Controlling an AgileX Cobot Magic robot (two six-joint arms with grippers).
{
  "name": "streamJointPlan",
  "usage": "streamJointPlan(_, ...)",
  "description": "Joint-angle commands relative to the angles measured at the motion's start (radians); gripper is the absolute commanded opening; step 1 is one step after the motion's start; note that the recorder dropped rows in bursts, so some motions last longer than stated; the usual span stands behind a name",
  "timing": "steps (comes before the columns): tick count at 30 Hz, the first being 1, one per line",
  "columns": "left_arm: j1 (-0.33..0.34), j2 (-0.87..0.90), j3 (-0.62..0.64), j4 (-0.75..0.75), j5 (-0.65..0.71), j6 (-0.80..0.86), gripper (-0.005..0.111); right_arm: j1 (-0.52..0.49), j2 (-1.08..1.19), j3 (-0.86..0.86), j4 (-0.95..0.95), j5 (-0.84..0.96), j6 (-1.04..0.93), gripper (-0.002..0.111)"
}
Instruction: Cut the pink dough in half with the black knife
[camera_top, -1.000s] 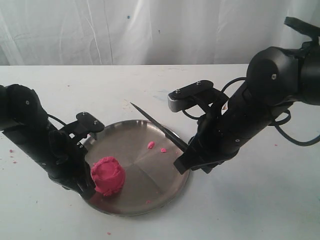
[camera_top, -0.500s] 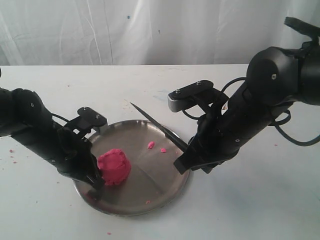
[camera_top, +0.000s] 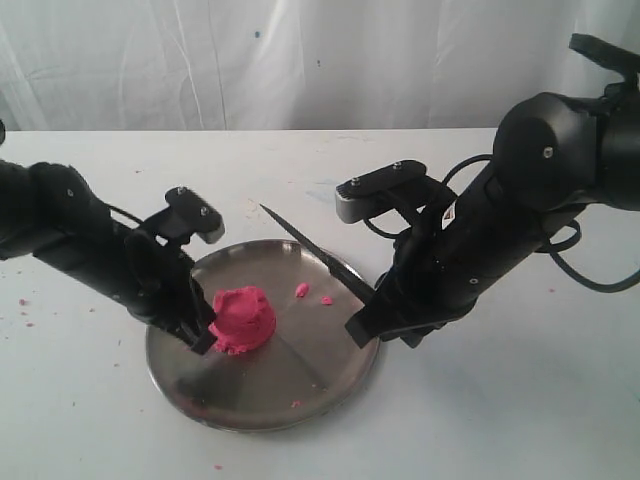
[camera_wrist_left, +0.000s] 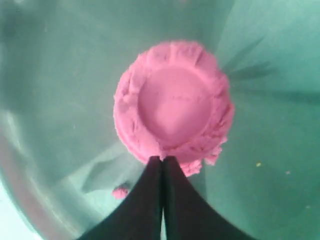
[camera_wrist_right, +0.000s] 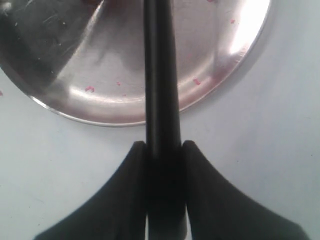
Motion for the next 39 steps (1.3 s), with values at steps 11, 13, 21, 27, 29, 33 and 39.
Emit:
streamJointPlan(11,-0.007,-0.198,-0.070,0.120,0.107,-0.311,0.000,0.057,0.073,-0.052,0.081,0.157,-0.131,0.000)
streamJointPlan(13,-0.007,-0.191,-0.072,0.102,0.103,-0.311,0.000,0.080,0.095,-0.088,0.071,0.157,-0.131,0.000)
streamJointPlan(21,-0.007,-0.191,-0.072,0.100,0.097,-0.311,0.000,0.100,0.192,-0.171,-0.008,0.094,-0.083,0.000)
streamJointPlan(27,-0.007,-0.191,-0.072,0.083,0.083,-0.311,0.000,0.100,0.215,-0.171,0.003,-0.009,-0.083,0.000)
streamJointPlan(29,-0.007,-0.191,-0.072,0.061,0.067,-0.311,0.000,0.100,0.217,-0.171,0.022,-0.009,-0.086,0.000)
streamJointPlan(33,-0.007,-0.190,-0.072,0.036,0.044,-0.311,0.000,0.100,0.217,-0.171,0.037,-0.009,-0.117,0.000)
streamJointPlan(39,-0.007,-0.187,-0.072,0.018,0.044,-0.311,0.000,0.100,0.217,-0.171,0.037,0.041,-0.197,0.000)
